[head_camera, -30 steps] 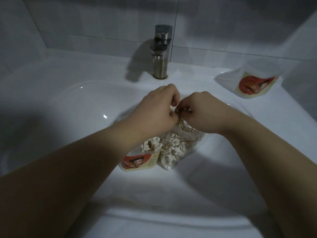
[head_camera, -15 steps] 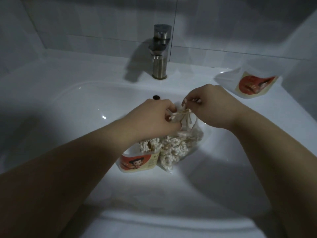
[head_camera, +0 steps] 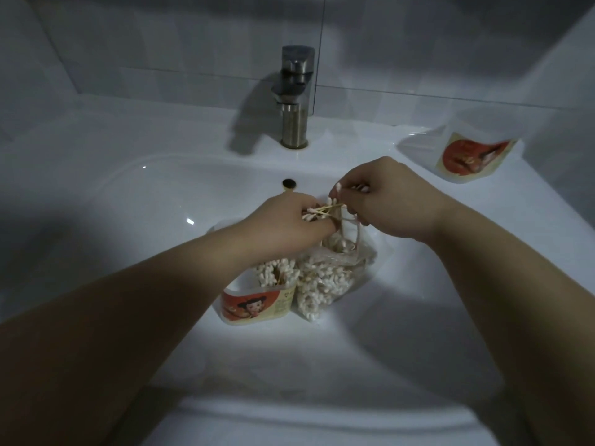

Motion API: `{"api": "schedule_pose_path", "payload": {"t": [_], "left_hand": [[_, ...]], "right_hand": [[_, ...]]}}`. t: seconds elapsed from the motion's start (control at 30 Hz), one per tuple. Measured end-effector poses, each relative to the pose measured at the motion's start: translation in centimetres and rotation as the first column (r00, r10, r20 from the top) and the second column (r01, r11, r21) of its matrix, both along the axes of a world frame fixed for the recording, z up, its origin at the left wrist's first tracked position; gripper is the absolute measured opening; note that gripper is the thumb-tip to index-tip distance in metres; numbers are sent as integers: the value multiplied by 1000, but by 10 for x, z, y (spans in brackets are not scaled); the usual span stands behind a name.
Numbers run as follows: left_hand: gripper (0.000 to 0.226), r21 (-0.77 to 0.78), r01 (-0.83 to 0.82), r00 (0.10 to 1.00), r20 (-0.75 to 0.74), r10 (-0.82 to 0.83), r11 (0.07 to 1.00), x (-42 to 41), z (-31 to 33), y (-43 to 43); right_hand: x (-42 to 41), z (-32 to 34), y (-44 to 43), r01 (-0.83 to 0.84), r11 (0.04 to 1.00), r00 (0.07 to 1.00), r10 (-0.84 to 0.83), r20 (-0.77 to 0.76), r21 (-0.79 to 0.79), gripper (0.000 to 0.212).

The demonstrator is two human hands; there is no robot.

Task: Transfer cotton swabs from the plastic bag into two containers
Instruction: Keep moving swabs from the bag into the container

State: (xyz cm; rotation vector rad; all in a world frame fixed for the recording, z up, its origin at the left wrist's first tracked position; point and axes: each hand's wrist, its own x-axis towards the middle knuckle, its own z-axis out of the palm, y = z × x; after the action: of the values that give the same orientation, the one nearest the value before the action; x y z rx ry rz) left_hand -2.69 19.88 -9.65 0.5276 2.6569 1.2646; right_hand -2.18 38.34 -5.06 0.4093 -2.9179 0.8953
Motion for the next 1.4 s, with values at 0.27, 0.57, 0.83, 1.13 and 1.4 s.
{"api": "schedule_pose_path", "payload": {"t": [0.27, 0.57, 0.83, 1.13, 1.4], "left_hand": [[1, 169, -24, 985, 175, -6, 985, 6, 3, 6], [28, 153, -96, 986, 152, 72, 984, 5, 0, 9], [14, 211, -44, 992, 124, 18, 976, 6, 0, 10], [18, 195, -78, 987, 151, 48, 978, 3, -2, 10], [25, 162, -10, 998, 70, -2, 987, 4, 0, 3]], "right_hand": [[-1, -3, 0, 8, 995, 1000, -5, 29, -101, 25], [-1, -3, -2, -3, 992, 999, 10, 53, -126, 21], [2, -2, -3, -8, 984, 992, 31, 125, -179, 11], [5, -5, -7, 15, 975, 985, 24, 172, -221, 17], [0, -7, -7, 108, 885, 955, 34, 295, -454, 9]]}}
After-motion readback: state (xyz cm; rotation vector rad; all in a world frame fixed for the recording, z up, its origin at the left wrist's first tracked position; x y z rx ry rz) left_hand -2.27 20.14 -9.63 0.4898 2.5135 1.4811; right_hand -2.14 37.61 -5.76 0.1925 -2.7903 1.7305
